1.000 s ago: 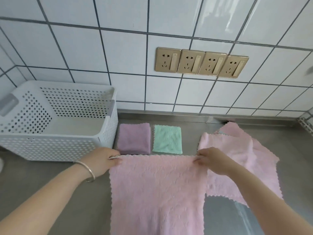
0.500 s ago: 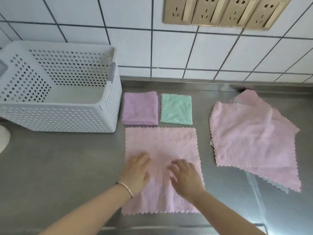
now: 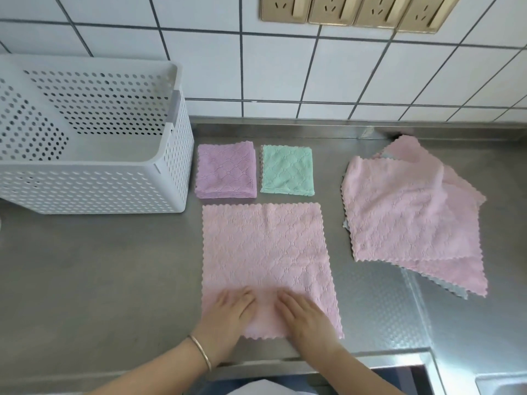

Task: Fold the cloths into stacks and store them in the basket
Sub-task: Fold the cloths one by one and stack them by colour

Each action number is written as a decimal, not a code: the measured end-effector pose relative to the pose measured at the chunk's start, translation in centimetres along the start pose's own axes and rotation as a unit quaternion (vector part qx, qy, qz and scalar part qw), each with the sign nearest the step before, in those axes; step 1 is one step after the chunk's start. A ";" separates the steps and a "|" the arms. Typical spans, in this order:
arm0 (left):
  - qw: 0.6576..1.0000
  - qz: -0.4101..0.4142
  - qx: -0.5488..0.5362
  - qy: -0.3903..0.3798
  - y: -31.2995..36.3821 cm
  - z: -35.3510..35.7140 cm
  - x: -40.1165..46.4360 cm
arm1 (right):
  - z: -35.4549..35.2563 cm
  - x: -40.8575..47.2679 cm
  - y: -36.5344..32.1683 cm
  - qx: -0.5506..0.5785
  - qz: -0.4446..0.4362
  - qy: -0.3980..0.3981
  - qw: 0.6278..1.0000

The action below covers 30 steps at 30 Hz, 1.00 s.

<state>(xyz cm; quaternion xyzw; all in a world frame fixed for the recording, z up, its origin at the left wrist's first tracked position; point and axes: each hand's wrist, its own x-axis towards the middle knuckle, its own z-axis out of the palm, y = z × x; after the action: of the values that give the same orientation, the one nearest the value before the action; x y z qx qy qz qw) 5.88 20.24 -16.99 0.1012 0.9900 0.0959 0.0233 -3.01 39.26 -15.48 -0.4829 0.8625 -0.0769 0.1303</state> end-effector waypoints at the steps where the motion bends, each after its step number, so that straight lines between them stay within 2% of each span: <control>1: 1.000 0.002 -0.021 -0.004 -0.7 -0.3 -0.3 | -0.3 -0.2 0.9 0.023 0.014 0.015 1.000; 3: 0.997 -0.032 -0.067 -0.010 -2.3 -1.2 -1.1 | -1.0 -0.9 2.7 0.059 0.076 0.037 0.995; 5: 0.986 -0.085 -0.138 -0.033 -3.7 -2.3 -1.4 | -2.6 -1.2 3.7 0.078 0.132 0.024 0.988; 6: 0.975 -0.123 -0.179 -0.050 -4.4 -2.9 -1.3 | -3.6 -1.3 4.0 0.088 0.157 -0.011 0.984; 8: 0.938 -0.195 -0.237 -0.158 -5.2 -4.7 -0.8 | -5.1 -1.1 4.9 0.105 0.201 -0.096 0.969; 10: 0.919 -0.198 -0.241 -0.240 -5.9 -5.5 -0.3 | -7.0 -0.6 5.7 0.122 0.217 -0.217 0.944; 13: 0.890 -0.228 -0.257 -0.299 -6.9 -6.1 0.4 | -8.5 -0.1 7.2 0.159 0.242 -0.264 0.920; 14: 0.884 -0.241 -0.271 -0.296 -7.3 -6.4 0.7 | -8.7 0.2 7.8 0.180 0.262 -0.262 0.911; 16: 0.871 -0.280 -0.323 -0.243 -8.1 -7.0 1.3 | -9.1 1.0 8.6 0.234 0.308 -0.217 0.896; 20: 0.794 -0.399 -0.447 -0.099 -9.3 -7.4 3.0 | -9.0 3.4 8.9 0.372 0.370 -0.065 0.849; 21: 0.788 -0.414 -0.450 -0.072 -9.7 -7.1 3.4 | -8.7 4.1 9.0 0.383 0.376 -0.041 0.843; 26: 0.778 -0.469 -0.419 0.018 -11.2 -5.1 5.7 | -6.5 6.6 9.5 0.315 0.412 0.017 0.855; 30: 0.787 -0.486 -0.379 0.030 -11.8 -4.4 7.1 | -5.6 7.8 9.6 0.285 0.440 0.045 0.851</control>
<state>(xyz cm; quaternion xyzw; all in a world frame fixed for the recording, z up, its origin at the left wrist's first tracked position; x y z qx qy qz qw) -3.71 9.54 -15.16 -0.4132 0.7927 0.4421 0.0739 -16.35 37.67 -13.75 0.0092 0.9301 -0.2753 0.2431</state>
